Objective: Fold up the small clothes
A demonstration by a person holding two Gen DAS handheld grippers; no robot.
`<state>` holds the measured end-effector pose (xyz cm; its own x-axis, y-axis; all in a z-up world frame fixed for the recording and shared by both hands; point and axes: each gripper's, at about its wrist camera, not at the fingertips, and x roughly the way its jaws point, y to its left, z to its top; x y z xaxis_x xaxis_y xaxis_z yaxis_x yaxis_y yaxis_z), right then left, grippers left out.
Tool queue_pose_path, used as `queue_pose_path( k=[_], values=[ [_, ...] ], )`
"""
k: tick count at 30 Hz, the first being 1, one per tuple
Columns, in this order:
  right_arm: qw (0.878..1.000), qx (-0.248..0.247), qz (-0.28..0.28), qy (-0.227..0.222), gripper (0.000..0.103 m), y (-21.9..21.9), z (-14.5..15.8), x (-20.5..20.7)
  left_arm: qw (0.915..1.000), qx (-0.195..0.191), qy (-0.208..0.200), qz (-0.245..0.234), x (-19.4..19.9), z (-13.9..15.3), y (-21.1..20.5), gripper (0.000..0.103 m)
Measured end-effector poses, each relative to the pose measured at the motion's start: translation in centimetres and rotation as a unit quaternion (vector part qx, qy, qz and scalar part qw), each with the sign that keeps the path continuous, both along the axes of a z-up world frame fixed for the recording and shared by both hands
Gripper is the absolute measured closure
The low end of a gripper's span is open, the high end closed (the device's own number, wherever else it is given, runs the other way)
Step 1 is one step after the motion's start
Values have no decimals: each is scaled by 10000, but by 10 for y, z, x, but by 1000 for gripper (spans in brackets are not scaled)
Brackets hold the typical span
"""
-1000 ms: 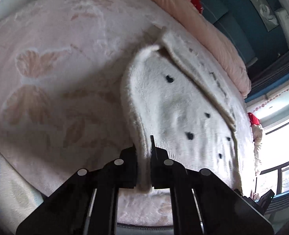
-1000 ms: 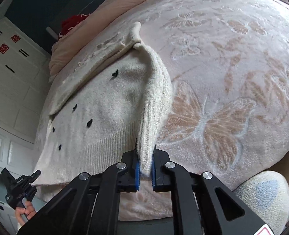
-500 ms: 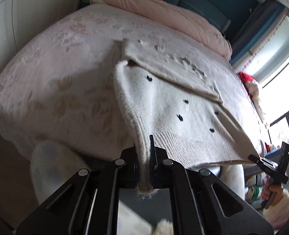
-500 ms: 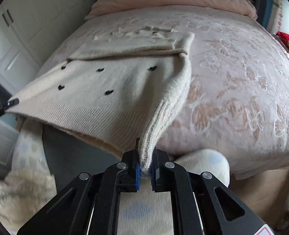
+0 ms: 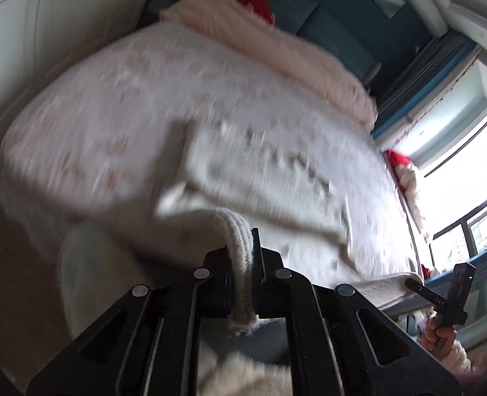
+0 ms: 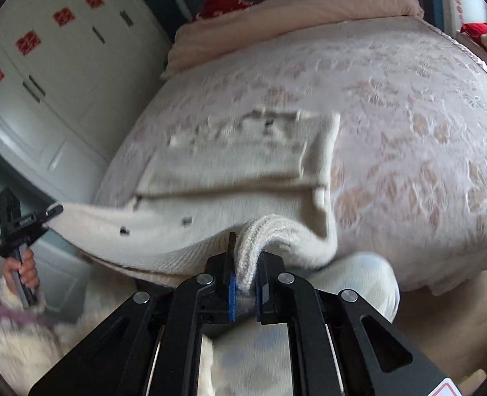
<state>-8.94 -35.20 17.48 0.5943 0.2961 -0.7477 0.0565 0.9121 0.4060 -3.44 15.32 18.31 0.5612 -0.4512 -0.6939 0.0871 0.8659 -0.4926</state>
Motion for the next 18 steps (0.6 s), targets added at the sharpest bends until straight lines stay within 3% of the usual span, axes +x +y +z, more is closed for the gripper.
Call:
queue_pose_path(
  k=[4,7,11,12,13,14,15,16,18],
  values=[
    [9960,449,-699,-341,95,-38,-22,100,9989,137,-338,289,113,-17,-33,95],
    [9917,630,-1096,-249,90,-52,-57,158,9973,525,-223,454,191,-56,-57,94],
    [9875,-199,-1549,-209,83,-47,-80,201,9960,574,304,618,244,-113,-66,90],
    [9862,-257,-1599,-347,76,-48,-78,199,9959,521,299,672,245,-117,-62,86],
    [9845,-250,-1644,-555,69,-50,-73,194,9964,503,167,665,243,-117,-59,74],
    [9821,-271,-1715,-731,54,-53,-68,189,9951,649,19,741,240,-111,-55,61],
    [9794,-338,-1789,-872,48,-56,-63,182,9919,859,-228,909,232,-104,-48,37],
    [9786,-424,-1796,-915,47,-56,-59,176,9903,878,-458,973,223,-97,-38,30],
    [9811,-507,-1676,-825,45,-56,-62,171,9905,829,-644,884,215,-88,-25,29]
  ],
)
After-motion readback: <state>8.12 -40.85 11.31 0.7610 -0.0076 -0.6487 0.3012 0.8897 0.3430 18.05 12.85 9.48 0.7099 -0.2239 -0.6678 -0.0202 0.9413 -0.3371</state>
